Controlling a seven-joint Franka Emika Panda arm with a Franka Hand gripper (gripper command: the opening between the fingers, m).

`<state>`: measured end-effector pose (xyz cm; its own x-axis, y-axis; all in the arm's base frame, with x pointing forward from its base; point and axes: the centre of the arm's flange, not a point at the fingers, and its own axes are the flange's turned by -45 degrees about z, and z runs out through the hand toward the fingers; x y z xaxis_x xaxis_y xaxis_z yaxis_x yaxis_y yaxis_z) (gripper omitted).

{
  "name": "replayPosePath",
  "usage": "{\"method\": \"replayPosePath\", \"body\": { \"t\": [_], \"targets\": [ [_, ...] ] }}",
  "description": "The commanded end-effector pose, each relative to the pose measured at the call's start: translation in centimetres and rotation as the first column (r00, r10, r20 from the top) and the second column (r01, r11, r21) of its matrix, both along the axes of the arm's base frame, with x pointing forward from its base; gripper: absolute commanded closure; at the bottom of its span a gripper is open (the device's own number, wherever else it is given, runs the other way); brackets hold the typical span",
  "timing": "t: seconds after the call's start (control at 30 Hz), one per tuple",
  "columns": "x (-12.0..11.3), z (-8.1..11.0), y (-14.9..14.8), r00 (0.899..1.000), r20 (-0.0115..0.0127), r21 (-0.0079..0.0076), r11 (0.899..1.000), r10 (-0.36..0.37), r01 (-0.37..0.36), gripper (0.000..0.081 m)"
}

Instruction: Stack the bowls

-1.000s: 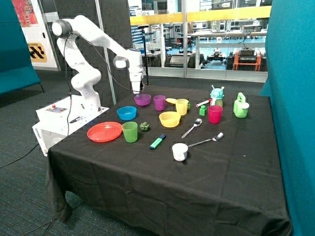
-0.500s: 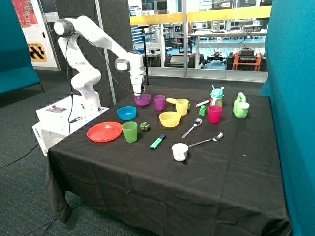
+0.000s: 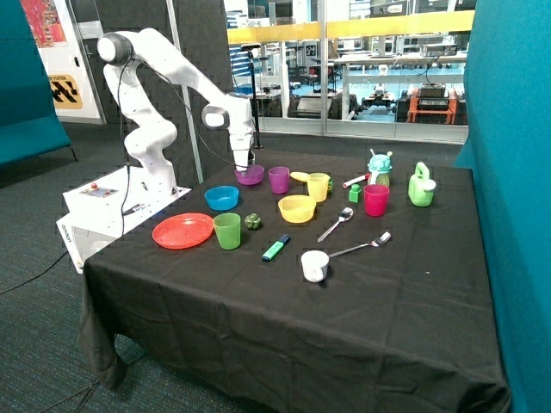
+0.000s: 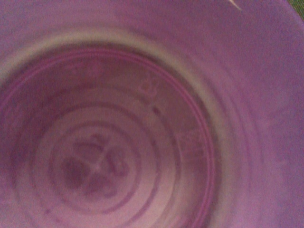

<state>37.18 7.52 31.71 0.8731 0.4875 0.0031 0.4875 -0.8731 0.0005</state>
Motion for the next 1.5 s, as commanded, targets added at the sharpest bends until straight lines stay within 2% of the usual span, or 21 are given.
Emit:
{"method": "replayPosePath", "body": {
  "t": [0.0, 0.1, 0.13, 0.17, 0.27, 0.3, 0.33, 0.4, 0.47, 0.53, 0.57, 0.63, 0.7, 0.87, 1.1, 1.47],
  "targets": [
    [0.5, -0.9, -0.2, 1.000, -0.0030, -0.0011, 1.000, -0.007, 0.007, 0.0494],
    [0.6, -1.2, -0.1, 1.000, -0.0030, -0.0011, 1.000, -0.011, 0.011, 0.0446],
    [0.6, -1.4, -0.1, 1.000, -0.0030, -0.0011, 1.000, -0.012, 0.012, 0.0482],
    [0.7, -1.4, -0.1, 1.000, -0.0030, -0.0011, 1.000, -0.012, 0.012, 0.0446],
    [0.8, -1.7, 0.0, 1.000, -0.0030, -0.0011, 1.000, -0.013, 0.013, 0.0517],
    [0.8, -1.8, 0.1, 1.000, -0.0030, -0.0011, 1.000, -0.013, 0.013, 0.0527],
    [0.8, -1.9, 0.2, 1.000, -0.0030, -0.0011, 1.000, -0.011, 0.011, 0.0503],
    [0.9, -2.0, 0.3, 1.000, -0.0030, -0.0011, 1.000, -0.009, 0.009, 0.0565],
    [0.9, -2.0, 0.4, 1.000, -0.0030, -0.0011, 1.000, -0.011, 0.011, 0.0557],
    [0.9, -2.1, 0.5, 1.000, -0.0030, -0.0011, 1.000, -0.009, 0.009, 0.0649],
    [0.9, -2.1, 0.6, 1.000, -0.0030, -0.0011, 1.000, -0.010, 0.010, 0.0653],
    [0.9, -2.2, 0.6, 1.000, -0.0030, -0.0011, 1.000, -0.009, 0.009, 0.0761],
    [0.9, -2.3, 0.6, 1.000, -0.0030, -0.0011, 1.000, -0.011, 0.011, 0.0796],
    [0.9, -2.4, 0.6, 1.000, -0.0030, -0.0011, 1.000, -0.008, 0.008, 0.0808],
    [1.2, -1.5, 0.1, 1.000, -0.0030, -0.0011, 1.000, -0.008, 0.008, 0.0808],
    [1.1, -1.7, -0.5, 1.000, -0.0030, -0.0011, 1.000, -0.019, 0.019, 0.0808]
  ]
}}
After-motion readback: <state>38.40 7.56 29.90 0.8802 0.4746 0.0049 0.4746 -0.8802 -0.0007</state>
